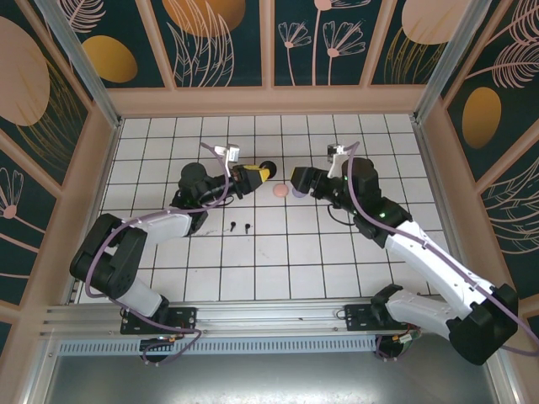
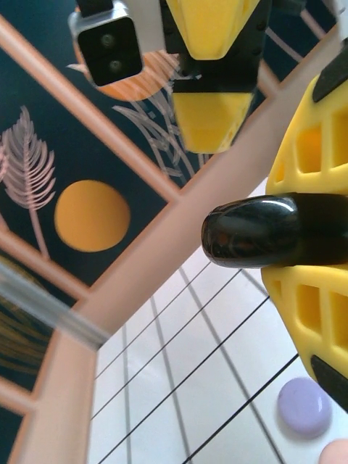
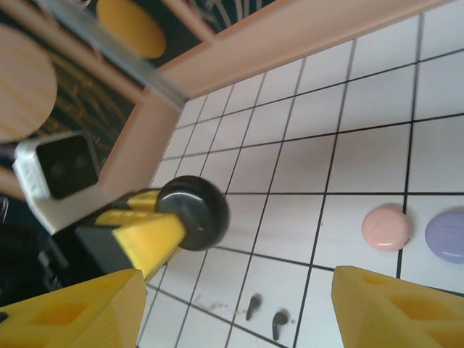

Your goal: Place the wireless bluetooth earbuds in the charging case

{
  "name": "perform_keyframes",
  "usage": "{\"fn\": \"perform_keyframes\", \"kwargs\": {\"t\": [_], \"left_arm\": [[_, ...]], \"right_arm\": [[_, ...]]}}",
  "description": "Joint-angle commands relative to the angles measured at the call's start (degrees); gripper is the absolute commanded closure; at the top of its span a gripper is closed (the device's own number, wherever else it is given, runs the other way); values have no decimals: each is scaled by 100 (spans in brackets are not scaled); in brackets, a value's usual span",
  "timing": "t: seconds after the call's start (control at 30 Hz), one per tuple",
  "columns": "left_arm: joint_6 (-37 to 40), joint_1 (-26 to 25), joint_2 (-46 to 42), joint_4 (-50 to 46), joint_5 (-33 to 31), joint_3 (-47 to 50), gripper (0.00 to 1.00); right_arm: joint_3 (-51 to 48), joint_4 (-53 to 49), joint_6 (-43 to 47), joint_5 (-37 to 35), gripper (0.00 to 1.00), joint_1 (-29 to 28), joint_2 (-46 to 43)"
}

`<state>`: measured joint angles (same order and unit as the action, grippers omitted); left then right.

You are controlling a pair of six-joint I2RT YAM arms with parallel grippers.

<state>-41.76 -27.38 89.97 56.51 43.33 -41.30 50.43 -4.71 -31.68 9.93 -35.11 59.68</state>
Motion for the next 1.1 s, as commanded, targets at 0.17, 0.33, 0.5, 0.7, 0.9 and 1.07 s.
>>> {"fn": "perform_keyframes", "kwargs": {"t": [0.17,0.33,0.5,0.7,0.9,1.07], "left_arm": [[303,-5,-405,-634,1146,-436,100],[354,-8,-516,-746,1169,-462,100],[352,-13,-499,-756,1186,-512,100],[292,-13,-503,-672,1248,-550,100],[250,-22,-594,-626,1257,-542,100],[233,-22,-656,-625,1222,-528,100]], "right_arm": [[162,624,848,1079,32,50,403],[347,755,839,1116,33,41,720],[488,775,821,1058,35,20,950],[464,737,805,705,38,69,1119],[212,765,675,563,44,343,1170],[-70,822,475,627,46,694,1037]]}}
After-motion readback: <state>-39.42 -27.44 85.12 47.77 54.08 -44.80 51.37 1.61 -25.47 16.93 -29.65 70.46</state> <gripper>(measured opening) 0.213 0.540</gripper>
